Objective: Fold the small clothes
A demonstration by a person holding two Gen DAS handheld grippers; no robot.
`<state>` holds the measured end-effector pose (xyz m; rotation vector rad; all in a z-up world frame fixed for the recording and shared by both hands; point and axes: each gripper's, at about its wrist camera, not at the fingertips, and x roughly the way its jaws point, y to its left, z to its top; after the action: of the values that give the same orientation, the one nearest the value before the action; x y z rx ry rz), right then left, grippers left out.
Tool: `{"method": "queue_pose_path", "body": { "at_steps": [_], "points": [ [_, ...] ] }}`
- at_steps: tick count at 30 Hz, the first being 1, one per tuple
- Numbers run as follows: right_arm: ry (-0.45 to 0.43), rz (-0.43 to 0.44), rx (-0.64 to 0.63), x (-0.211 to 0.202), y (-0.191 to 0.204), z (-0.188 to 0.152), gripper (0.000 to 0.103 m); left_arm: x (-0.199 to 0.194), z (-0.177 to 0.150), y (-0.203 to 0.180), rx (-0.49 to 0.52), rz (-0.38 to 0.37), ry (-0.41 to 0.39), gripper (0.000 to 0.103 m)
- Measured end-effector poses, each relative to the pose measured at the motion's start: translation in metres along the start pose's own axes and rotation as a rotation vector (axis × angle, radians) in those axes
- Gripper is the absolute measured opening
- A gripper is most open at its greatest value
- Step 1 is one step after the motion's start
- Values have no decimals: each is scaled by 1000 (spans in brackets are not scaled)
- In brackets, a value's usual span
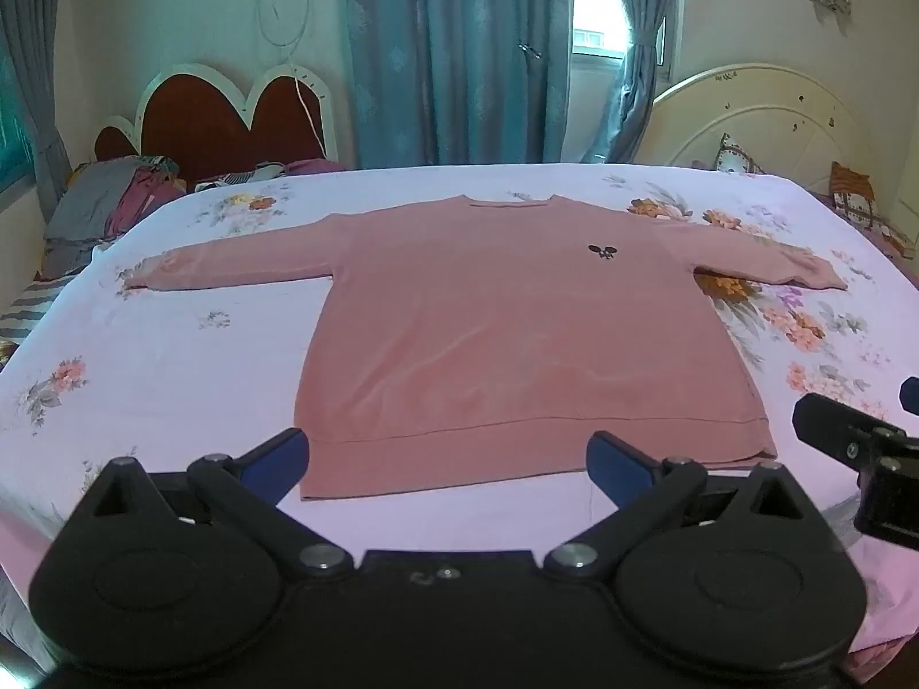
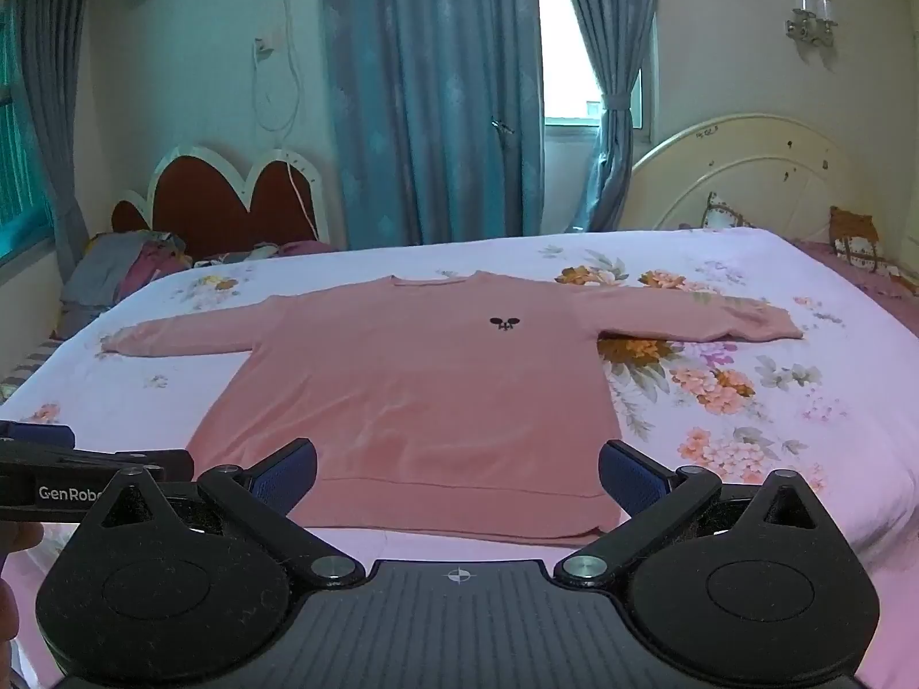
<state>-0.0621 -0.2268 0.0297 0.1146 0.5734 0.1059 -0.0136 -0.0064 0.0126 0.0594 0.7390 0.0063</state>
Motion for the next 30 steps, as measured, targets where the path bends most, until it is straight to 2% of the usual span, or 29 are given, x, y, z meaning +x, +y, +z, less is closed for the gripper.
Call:
{"method": "queue_pose_path", "body": {
  "at_steps": [30],
  "points": [
    [-9,5,-4,6,13,-3,103,1,1,11,-13,1,3,103]
  ]
}}
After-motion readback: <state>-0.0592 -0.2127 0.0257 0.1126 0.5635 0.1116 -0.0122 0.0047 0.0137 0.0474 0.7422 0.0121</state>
